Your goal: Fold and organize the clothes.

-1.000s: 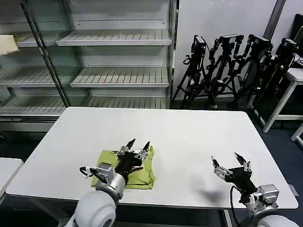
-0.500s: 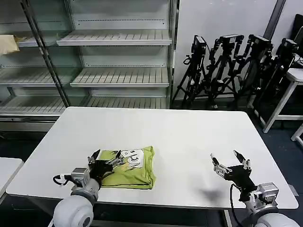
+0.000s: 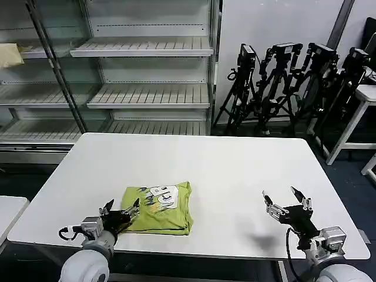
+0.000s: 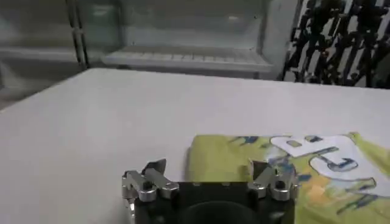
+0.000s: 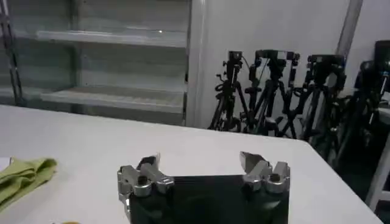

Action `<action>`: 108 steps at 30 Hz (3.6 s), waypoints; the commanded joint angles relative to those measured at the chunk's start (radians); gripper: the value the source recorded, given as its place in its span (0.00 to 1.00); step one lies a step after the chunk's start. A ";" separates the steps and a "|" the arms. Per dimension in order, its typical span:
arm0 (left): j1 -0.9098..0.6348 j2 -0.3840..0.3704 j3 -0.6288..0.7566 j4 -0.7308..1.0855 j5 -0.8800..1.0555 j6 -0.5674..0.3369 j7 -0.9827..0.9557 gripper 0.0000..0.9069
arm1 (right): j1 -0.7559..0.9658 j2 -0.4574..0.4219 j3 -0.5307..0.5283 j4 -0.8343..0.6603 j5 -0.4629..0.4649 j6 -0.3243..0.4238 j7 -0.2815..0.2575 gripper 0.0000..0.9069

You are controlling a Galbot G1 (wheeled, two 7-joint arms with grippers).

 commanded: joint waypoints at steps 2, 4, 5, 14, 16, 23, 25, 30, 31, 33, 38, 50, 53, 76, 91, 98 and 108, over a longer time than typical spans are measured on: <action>0.025 -0.012 -0.005 0.018 -0.019 0.000 0.023 1.00 | 0.005 0.001 -0.003 -0.004 0.000 0.001 0.000 1.00; 0.018 -0.017 -0.002 0.032 -0.001 -0.001 0.020 1.00 | 0.005 0.001 -0.004 -0.002 0.000 0.001 0.000 1.00; 0.012 -0.017 -0.003 0.039 0.001 -0.001 0.018 0.91 | 0.005 0.001 -0.004 -0.002 0.000 0.001 0.000 1.00; 0.003 -0.016 0.001 0.050 0.001 -0.001 0.008 0.01 | -0.001 -0.003 -0.004 0.002 0.001 0.001 0.000 1.00; 0.002 -0.021 0.006 0.049 0.003 -0.001 0.014 0.01 | -0.001 -0.004 -0.004 0.004 0.001 0.000 0.001 1.00; -0.007 -0.024 0.011 0.057 0.006 -0.001 0.022 0.01 | -0.007 -0.002 -0.002 0.009 0.000 0.000 0.001 1.00; -0.009 -0.025 0.010 0.061 0.008 -0.002 0.025 0.01 | -0.012 0.001 0.000 0.013 0.000 0.000 0.001 1.00; -0.020 -0.029 0.011 0.069 0.022 -0.004 0.032 0.01 | -0.020 0.001 0.004 0.017 -0.001 0.000 0.001 1.00; -0.022 -0.028 0.008 0.069 0.028 -0.004 0.039 0.01 | -0.019 0.003 0.004 0.017 -0.001 0.000 0.001 1.00; -0.024 -0.017 -0.005 0.064 0.067 -0.005 0.055 0.01 | -0.016 0.005 0.001 0.019 -0.002 -0.001 0.002 1.00; -0.016 0.114 -0.167 0.049 0.239 -0.019 0.188 0.01 | -0.003 0.009 -0.014 0.018 -0.004 -0.001 0.002 1.00; 0.133 0.473 -0.742 0.071 0.451 -0.022 0.526 0.01 | 0.050 0.016 -0.071 -0.013 -0.021 -0.002 0.001 1.00; 0.200 0.518 -0.825 0.037 0.555 -0.054 0.628 0.01 | 0.056 0.013 -0.072 -0.023 -0.019 -0.001 0.001 1.00; 0.115 -0.090 0.379 -0.043 1.041 -0.131 0.109 0.02 | 0.027 -0.007 -0.052 -0.022 -0.029 -0.002 0.001 1.00; -0.172 -0.188 0.404 0.007 0.549 0.002 0.016 0.02 | 0.065 -0.006 -0.042 -0.028 -0.036 -0.008 0.005 1.00; -0.184 -0.268 0.456 0.035 0.447 0.003 -0.018 0.01 | 0.176 -0.014 -0.042 -0.087 -0.034 -0.001 0.002 1.00; -0.217 -0.440 0.500 0.101 0.412 0.003 0.025 1.00 | 0.248 -0.014 -0.054 -0.154 -0.045 0.089 -0.051 1.00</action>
